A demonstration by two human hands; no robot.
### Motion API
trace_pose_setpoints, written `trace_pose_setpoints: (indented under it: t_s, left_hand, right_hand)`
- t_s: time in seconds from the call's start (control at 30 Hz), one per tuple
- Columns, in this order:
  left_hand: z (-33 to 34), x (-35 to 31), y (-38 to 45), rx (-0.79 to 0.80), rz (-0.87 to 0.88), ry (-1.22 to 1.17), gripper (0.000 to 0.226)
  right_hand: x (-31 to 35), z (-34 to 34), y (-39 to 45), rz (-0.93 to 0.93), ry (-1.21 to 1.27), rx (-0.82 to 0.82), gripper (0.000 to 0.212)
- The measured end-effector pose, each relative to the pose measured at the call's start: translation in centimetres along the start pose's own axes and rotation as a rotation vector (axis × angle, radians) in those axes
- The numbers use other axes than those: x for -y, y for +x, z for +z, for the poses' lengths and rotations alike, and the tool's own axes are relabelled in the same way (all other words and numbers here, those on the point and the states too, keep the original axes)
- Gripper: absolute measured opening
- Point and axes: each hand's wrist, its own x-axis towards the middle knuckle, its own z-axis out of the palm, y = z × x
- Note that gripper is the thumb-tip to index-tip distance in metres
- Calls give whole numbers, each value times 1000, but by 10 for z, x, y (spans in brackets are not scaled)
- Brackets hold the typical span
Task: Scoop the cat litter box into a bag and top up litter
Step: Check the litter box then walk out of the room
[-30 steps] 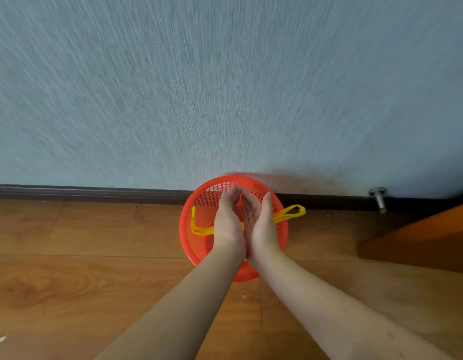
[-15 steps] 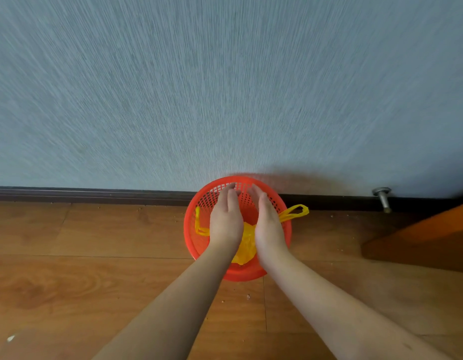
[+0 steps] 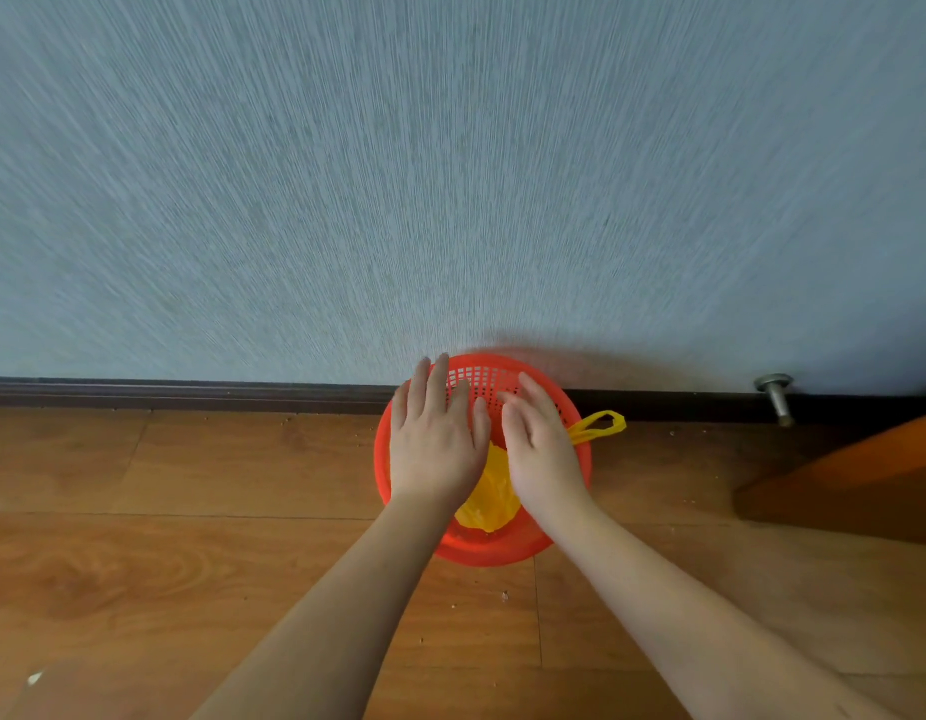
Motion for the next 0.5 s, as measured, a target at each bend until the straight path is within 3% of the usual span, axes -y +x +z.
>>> trace_pose_setpoints:
  t_s: [0.17, 0.27, 0.37, 0.5]
  left_hand:
    - [-9, 4, 3, -16, 32, 99, 51]
    - [-7, 5, 2, -9, 54, 34, 54]
    - [-3, 5, 3, 40, 19, -71, 59]
    - [-5, 0, -4, 116, -12, 64, 60]
  right_hand:
    - [-5, -7, 6, -190, -549, -7, 51]
    - [-2, -15, 7, -269, -805, -33, 61]
    - [-3, -19, 13, -253, -932, 0, 59]
    - [-7, -13, 10, -255, -985, 57, 56]
